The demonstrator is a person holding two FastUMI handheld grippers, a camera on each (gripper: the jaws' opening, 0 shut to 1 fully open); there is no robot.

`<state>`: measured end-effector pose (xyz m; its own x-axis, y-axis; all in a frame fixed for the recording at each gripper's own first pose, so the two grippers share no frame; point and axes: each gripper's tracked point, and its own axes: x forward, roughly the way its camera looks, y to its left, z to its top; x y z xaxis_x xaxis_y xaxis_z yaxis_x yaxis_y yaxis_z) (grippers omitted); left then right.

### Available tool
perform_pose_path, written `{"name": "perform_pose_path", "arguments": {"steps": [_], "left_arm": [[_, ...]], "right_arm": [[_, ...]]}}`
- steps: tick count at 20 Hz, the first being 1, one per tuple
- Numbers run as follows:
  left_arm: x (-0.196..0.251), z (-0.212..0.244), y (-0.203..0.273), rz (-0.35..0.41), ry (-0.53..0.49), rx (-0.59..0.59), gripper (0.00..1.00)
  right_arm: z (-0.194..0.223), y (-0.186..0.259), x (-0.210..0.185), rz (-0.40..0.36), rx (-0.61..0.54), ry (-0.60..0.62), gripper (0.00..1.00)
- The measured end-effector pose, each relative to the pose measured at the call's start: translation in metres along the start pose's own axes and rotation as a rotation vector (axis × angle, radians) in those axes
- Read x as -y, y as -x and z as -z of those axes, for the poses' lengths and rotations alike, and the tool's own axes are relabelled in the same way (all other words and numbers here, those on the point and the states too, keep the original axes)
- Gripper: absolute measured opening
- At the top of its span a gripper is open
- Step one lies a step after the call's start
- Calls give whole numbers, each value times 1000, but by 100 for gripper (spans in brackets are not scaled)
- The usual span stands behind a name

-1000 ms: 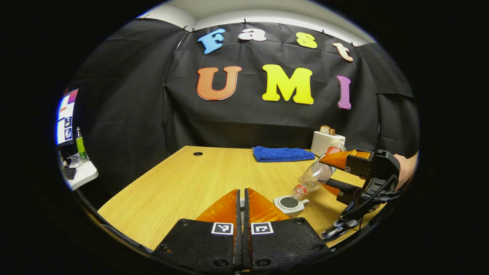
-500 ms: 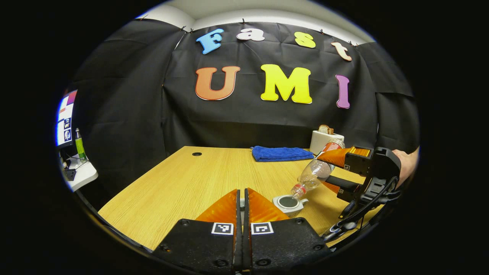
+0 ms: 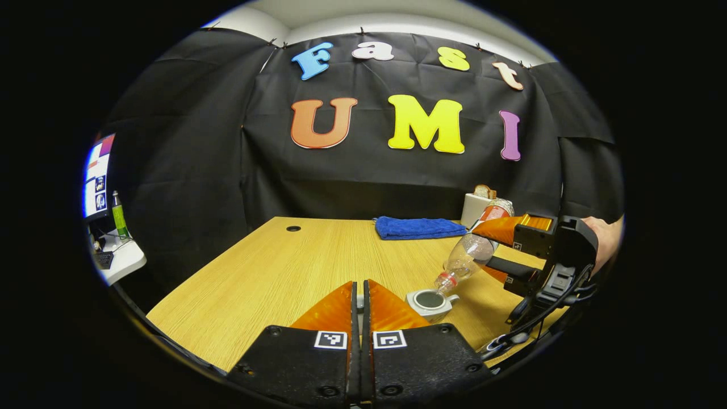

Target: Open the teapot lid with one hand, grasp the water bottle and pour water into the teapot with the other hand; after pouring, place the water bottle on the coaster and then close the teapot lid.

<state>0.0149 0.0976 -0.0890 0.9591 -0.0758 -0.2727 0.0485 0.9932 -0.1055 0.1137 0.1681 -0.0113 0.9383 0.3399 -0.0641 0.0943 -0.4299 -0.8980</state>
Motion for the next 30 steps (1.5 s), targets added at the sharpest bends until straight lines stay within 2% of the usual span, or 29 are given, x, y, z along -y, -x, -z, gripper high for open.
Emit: {"name": "perform_pose_path", "arguments": {"steps": [21,30], "left_arm": [[1,-5,2,0,8,20,3],[-2,-7,2,-6,17,23,3]], "right_arm": [[-4,2,15,35,19,100,72],[-4,4,11,19,22,92,71]]}}
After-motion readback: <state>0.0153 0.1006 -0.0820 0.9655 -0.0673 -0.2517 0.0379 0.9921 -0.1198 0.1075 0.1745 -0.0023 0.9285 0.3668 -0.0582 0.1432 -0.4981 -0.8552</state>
